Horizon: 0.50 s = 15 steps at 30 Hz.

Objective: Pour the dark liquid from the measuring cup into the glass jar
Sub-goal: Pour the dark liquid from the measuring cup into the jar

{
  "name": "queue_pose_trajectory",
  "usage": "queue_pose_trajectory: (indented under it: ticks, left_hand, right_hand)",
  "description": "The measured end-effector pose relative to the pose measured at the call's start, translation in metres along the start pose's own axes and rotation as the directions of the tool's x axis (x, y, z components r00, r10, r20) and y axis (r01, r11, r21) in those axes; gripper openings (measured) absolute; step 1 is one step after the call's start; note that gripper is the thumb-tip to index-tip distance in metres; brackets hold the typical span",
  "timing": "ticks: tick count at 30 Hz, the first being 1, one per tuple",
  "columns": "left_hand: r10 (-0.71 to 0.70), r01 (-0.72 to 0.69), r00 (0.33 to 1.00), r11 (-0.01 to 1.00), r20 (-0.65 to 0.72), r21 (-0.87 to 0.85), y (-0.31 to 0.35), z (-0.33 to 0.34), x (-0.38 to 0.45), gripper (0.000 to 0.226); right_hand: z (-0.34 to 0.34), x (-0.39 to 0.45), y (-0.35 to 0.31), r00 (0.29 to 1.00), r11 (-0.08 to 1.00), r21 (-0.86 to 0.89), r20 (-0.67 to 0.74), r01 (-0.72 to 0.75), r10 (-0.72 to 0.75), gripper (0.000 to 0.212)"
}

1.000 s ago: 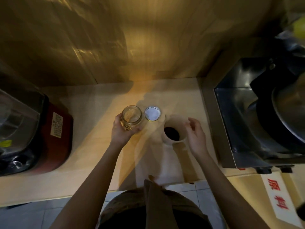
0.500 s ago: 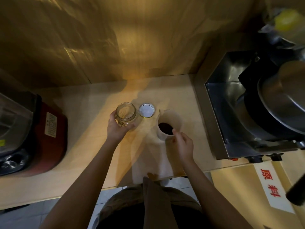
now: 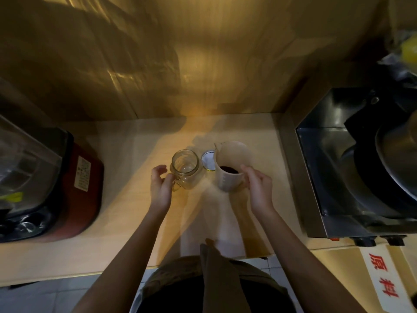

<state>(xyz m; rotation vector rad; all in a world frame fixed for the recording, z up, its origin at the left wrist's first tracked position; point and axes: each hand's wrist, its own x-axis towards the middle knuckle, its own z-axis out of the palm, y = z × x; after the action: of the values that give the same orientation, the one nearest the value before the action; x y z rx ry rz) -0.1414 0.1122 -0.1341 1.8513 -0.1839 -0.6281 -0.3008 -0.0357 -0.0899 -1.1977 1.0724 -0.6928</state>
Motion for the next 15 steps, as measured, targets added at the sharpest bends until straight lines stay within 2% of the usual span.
queue_pose_trajectory:
  ticks: [1,3,6,10,15]
  left_hand:
    - [-0.028,0.024,0.998,0.997,-0.056,-0.069,-0.003,0.001,-0.001,0.033]
    - [-0.091,0.079,0.991,0.989,-0.094,-0.121,-0.004,0.005,-0.002,0.025]
    - [-0.177,0.154,0.979,0.968,-0.105,-0.199,-0.003,0.013,-0.003,0.035]
    - [-0.171,0.146,0.977,0.972,-0.128,-0.186,-0.002,0.021,-0.002,0.046]
    - [-0.184,0.157,0.973,0.969,-0.137,-0.190,-0.004,0.025,0.004,0.043]
  right_hand:
    - [0.002,0.002,-0.001,1.000,1.000,-0.007,0.008,0.005,-0.005,0.035]
    - [0.007,0.007,-0.001,1.000,1.000,0.015,0.014,-0.016,0.016,0.033]
    - [0.012,0.012,0.001,0.999,0.999,0.027,0.014,-0.046,0.045,0.038]
    - [0.018,0.012,0.005,0.998,0.998,-0.018,0.015,-0.063,0.064,0.032]
    - [0.019,0.014,0.005,0.998,0.998,-0.035,0.033,-0.061,0.062,0.041]
